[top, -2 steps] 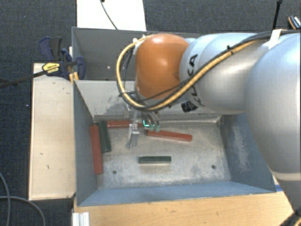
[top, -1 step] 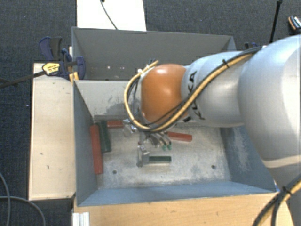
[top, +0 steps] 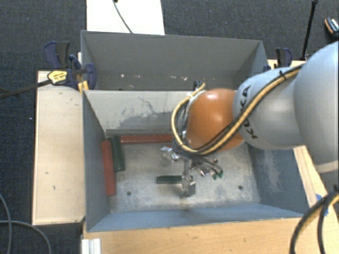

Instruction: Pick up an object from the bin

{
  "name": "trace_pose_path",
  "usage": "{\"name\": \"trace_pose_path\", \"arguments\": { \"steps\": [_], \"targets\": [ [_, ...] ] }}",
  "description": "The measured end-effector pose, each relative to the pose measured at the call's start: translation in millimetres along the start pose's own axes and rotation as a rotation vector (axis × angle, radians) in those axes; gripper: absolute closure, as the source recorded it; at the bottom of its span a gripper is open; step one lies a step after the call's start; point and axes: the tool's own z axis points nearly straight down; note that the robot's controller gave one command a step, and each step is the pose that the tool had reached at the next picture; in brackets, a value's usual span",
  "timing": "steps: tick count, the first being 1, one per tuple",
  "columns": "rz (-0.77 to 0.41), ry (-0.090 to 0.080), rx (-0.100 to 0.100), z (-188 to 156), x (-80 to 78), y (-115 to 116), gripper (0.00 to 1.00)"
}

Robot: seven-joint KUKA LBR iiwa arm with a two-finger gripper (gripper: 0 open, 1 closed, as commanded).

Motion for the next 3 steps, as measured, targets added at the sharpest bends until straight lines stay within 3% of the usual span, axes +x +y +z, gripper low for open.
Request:
{"name": "trace_pose_path", "arguments": {
  "steps": [1,2,3],
  "targets": [
    [-0.102,-0.001,-0.001,-1,3.1,1,0.00],
    [-0.094,0.000,-0.002,-1,3.0,1,1.00],
    [-0.113,-0.013,0.001,-142,-0.9,37,1.00]
  ]
}}
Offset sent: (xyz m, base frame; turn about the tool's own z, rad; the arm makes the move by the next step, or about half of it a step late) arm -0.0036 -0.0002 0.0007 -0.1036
